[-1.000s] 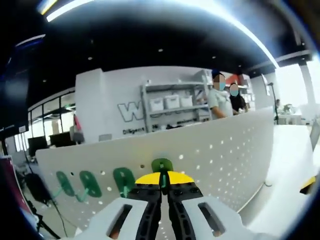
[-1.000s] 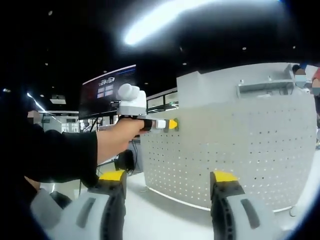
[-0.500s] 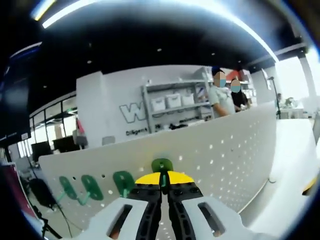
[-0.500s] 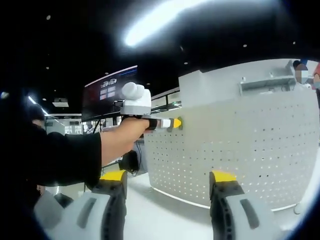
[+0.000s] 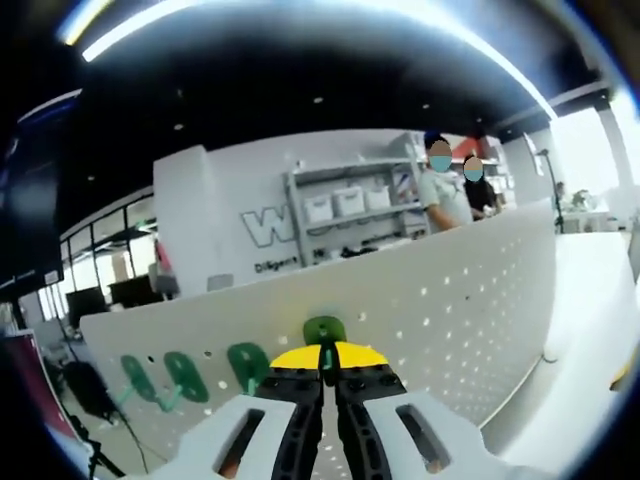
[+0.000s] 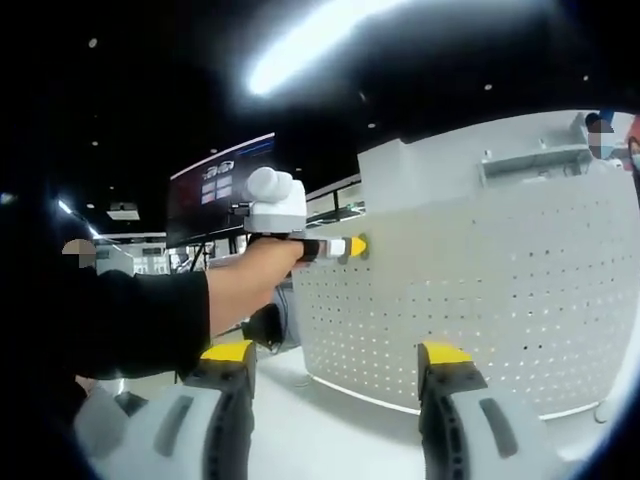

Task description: Insert the hook assembly into the mounting plate slot until the hook locks in place.

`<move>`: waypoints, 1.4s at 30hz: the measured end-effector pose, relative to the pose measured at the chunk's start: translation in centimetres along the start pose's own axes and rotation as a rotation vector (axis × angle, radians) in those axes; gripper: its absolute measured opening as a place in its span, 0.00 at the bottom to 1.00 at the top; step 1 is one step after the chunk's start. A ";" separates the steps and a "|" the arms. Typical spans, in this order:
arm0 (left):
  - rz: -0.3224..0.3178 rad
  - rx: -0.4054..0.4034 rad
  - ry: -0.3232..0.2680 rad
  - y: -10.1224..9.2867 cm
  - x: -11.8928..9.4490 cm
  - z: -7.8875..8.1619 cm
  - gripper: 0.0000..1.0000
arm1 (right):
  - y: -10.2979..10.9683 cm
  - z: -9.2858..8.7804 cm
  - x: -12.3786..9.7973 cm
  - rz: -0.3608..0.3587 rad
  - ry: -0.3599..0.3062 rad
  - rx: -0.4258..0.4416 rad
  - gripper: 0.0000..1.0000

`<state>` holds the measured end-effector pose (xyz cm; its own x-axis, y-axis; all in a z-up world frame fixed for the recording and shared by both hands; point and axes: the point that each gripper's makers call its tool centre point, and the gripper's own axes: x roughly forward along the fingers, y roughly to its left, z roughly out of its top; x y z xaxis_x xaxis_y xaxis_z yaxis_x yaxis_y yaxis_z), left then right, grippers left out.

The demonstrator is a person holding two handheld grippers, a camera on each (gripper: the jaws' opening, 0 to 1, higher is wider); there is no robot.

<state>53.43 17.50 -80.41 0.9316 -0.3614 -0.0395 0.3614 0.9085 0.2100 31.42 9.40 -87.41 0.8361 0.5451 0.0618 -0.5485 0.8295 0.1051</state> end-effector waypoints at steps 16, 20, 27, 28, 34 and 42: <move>0.036 -0.010 -0.013 0.0 -0.2 0.2 0.02 | 0.2 -0.2 0.0 0.011 0.005 0.016 0.63; 0.037 -0.008 -0.016 0.0 -0.2 0.3 0.02 | 0.2 -0.3 0.0 0.013 0.008 0.020 0.63; 0.034 -0.013 -0.020 0.0 -0.2 0.4 0.02 | 0.2 -0.4 0.0 0.018 0.013 0.025 0.63; 0.034 -0.009 -0.021 0.0 -0.2 0.4 0.02 | 0.2 -0.4 0.0 0.018 0.014 0.025 0.63; 0.039 0.005 -0.021 0.0 -0.1 0.1 0.02 | 0.0 -0.5 0.0 0.015 0.013 0.032 0.63; 0.042 0.025 -0.021 -0.1 -0.3 0.6 0.02 | 0.2 -0.5 0.0 0.019 0.016 0.034 0.63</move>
<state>53.14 17.42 -79.82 0.9449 -0.3273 -0.0094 0.3202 0.9176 0.2356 31.34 9.62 -87.93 0.8249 0.5632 0.0484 -0.5639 0.8142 0.1381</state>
